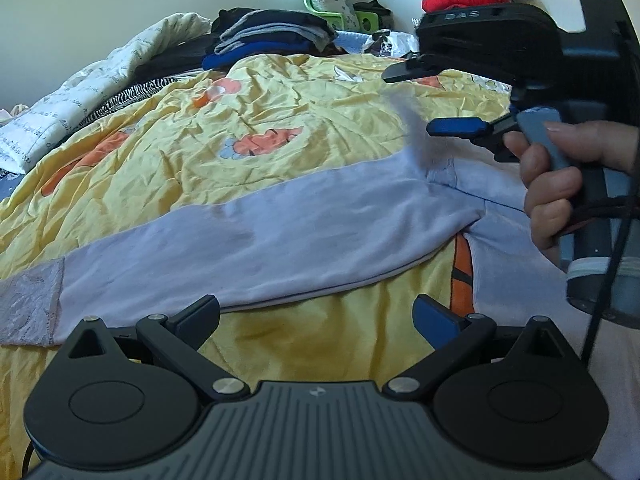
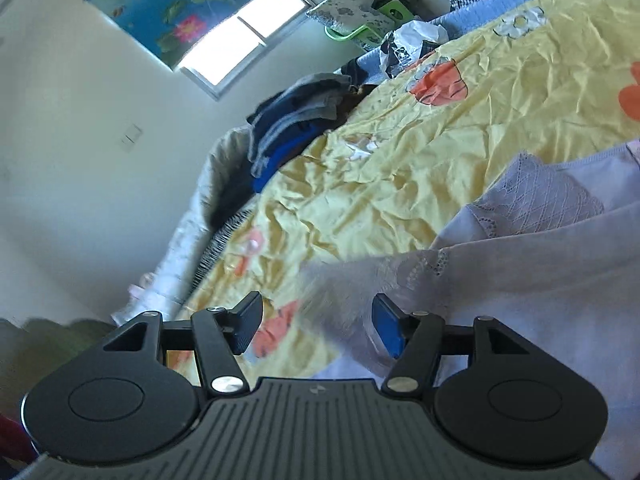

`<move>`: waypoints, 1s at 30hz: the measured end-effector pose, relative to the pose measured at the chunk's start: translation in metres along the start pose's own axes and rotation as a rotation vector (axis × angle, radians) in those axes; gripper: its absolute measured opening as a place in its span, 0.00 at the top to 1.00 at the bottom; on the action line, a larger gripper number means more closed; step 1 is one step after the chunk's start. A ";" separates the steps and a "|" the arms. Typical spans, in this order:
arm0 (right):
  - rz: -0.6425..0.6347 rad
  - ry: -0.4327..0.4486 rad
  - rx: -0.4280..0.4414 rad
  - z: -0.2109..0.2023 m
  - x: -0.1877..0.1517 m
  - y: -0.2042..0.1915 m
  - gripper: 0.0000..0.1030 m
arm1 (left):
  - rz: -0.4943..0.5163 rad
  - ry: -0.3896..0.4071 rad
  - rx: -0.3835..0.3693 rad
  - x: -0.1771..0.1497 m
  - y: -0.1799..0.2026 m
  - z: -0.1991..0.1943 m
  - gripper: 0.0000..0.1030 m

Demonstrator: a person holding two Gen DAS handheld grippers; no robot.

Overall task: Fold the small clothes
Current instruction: 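Open the right tool to release the sleeve and withdraw, then reach the left tool to the other sleeve and close on it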

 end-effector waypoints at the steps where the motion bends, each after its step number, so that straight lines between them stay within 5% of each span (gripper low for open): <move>1: 0.005 -0.009 0.002 0.001 -0.001 0.001 0.40 | -0.002 0.001 0.002 0.000 -0.001 0.000 0.00; 6: -0.053 -0.110 -0.125 0.027 -0.022 0.014 0.37 | -0.005 0.006 0.013 -0.001 -0.005 -0.007 0.00; 12: -0.137 -0.016 -0.062 -0.012 -0.029 -0.017 0.39 | -0.044 0.022 0.052 -0.004 -0.030 -0.020 0.00; 17: -0.363 0.021 -0.159 -0.032 -0.056 -0.042 0.38 | -0.146 0.042 0.069 -0.010 -0.063 -0.036 0.00; 21: -0.489 0.037 -0.175 -0.043 -0.084 -0.053 0.34 | -0.280 0.048 0.057 -0.021 -0.094 -0.048 0.00; 30: -0.496 0.004 -0.140 -0.073 -0.124 -0.052 0.33 | -0.679 0.164 0.010 -0.047 -0.164 -0.069 0.00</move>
Point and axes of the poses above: each gripper's, at about its wrist camera, not at the fingertips, and z roughly the way its jaws point, y to its right, x to its top, the point moved 9 cm from there along z, roughly the way its jaws point, and after that the axes turned 11 degrees about -x, right-handed, at the moved point
